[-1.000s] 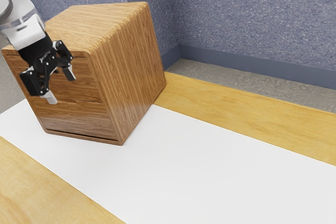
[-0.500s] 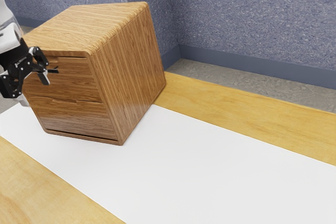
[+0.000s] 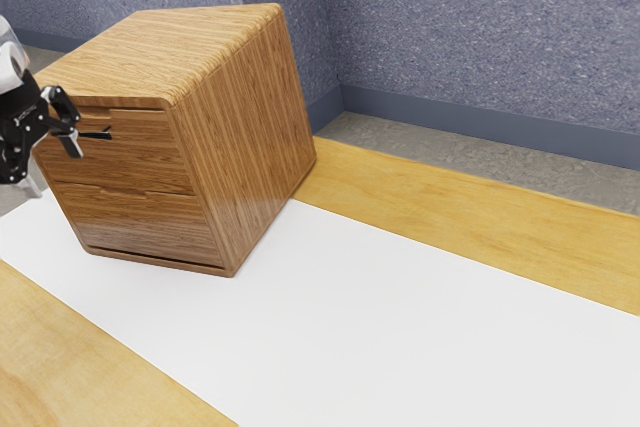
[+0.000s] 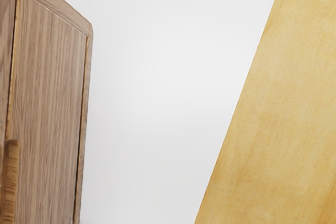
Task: Pull the drawer handle with one arm to open the drawer
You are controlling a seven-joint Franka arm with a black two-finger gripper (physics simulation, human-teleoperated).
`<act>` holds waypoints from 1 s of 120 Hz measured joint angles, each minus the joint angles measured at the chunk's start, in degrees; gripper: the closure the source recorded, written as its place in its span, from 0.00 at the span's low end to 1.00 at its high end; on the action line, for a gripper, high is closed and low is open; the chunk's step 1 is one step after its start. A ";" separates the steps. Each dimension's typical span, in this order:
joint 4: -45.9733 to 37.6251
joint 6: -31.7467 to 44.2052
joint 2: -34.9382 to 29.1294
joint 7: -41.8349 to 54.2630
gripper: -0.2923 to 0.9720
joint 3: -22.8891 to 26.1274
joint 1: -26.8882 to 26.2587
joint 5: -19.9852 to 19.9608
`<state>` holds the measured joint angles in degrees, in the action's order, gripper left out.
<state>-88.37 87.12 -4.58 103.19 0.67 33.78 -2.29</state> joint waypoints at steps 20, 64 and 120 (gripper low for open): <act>0.05 3.06 -0.09 0.02 0.23 -0.98 -0.25 -0.98; -4.62 12.97 -3.17 0.17 0.23 -3.28 -1.52 -2.94; -5.71 18.13 -2.60 0.45 0.23 -3.54 -1.47 -4.24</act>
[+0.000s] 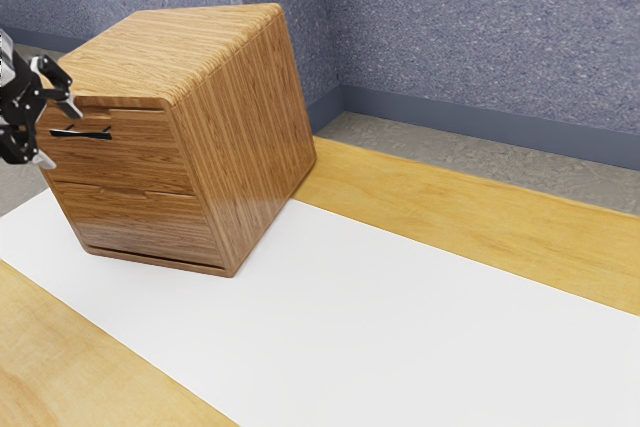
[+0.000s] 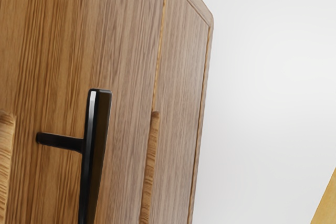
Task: Pull the drawer handle with one arm to open the drawer
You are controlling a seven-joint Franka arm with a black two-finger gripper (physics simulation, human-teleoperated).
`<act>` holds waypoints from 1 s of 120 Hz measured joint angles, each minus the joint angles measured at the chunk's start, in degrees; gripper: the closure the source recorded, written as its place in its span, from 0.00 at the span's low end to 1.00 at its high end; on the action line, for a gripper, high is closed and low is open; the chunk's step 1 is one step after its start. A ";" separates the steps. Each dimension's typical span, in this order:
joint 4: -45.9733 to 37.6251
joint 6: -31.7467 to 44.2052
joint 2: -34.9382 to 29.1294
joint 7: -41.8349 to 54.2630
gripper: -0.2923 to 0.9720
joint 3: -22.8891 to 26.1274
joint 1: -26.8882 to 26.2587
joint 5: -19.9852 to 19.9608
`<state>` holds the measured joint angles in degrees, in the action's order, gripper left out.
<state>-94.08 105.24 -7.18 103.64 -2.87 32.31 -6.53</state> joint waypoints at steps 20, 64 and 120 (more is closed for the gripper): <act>-0.49 0.46 0.00 0.08 0.23 -0.03 0.13 0.22; -2.33 1.78 0.06 0.19 0.23 -0.03 0.28 0.44; -2.98 2.16 0.43 0.27 0.23 -0.03 0.47 0.46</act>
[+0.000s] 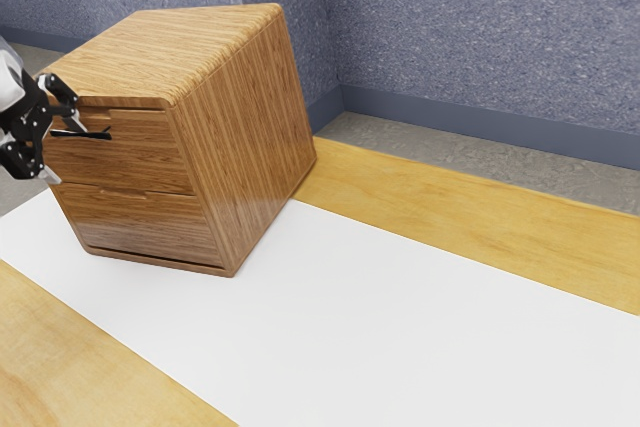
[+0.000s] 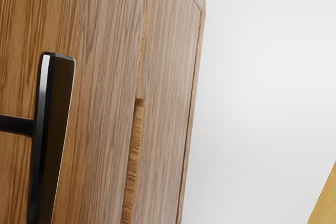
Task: Pull the drawer handle with one arm to open the drawer
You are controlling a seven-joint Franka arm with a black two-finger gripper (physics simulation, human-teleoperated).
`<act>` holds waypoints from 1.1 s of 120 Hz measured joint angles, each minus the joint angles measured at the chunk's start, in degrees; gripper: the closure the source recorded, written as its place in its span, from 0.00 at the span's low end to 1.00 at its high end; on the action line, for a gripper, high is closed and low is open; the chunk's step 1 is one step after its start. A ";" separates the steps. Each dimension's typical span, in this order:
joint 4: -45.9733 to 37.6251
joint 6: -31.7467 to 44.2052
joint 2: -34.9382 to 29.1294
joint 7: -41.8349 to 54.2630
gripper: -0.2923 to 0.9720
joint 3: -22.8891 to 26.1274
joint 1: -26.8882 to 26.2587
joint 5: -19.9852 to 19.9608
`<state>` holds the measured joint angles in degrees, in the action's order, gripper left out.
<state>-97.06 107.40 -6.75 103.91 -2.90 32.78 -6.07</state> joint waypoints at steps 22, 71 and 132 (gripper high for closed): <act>0.16 -0.33 0.16 -0.25 0.24 0.03 -0.22 0.00; -3.26 -1.15 -1.83 -0.87 0.18 0.19 -0.12 0.92; -15.89 -2.30 -17.08 -1.36 0.49 0.35 0.47 1.82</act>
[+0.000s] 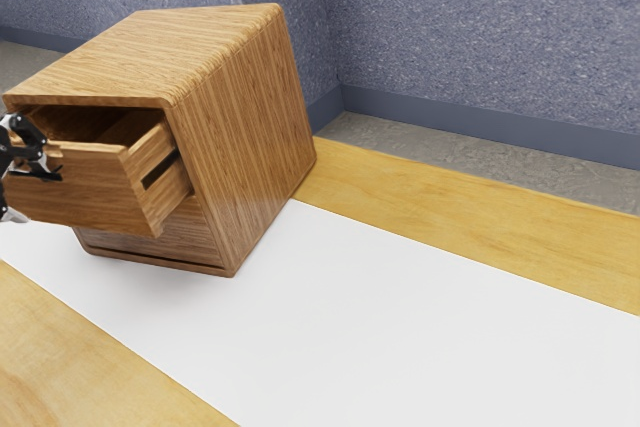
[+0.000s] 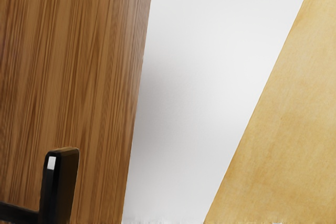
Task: Pull the drawer handle with one arm to open the drawer
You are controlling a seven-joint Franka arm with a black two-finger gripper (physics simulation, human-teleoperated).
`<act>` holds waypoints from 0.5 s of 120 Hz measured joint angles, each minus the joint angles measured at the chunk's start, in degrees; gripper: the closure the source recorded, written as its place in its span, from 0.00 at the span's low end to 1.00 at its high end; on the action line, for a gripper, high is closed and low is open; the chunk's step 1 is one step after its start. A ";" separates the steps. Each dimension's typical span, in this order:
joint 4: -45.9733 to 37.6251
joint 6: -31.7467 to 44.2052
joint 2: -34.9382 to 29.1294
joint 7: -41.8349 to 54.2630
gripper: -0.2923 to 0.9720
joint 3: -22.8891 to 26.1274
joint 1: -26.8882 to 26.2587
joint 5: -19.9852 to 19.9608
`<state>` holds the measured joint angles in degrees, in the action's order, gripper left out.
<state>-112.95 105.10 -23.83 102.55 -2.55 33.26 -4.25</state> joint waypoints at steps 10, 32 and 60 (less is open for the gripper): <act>-0.79 -0.73 -1.13 -0.02 0.48 -0.12 -0.03 0.72; -3.42 -2.01 -4.14 0.25 0.38 -0.42 0.03 1.63; -5.77 -3.83 -10.06 0.96 0.29 -2.60 -0.91 2.11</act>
<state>-118.72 101.26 -33.89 103.51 -5.15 32.35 -2.14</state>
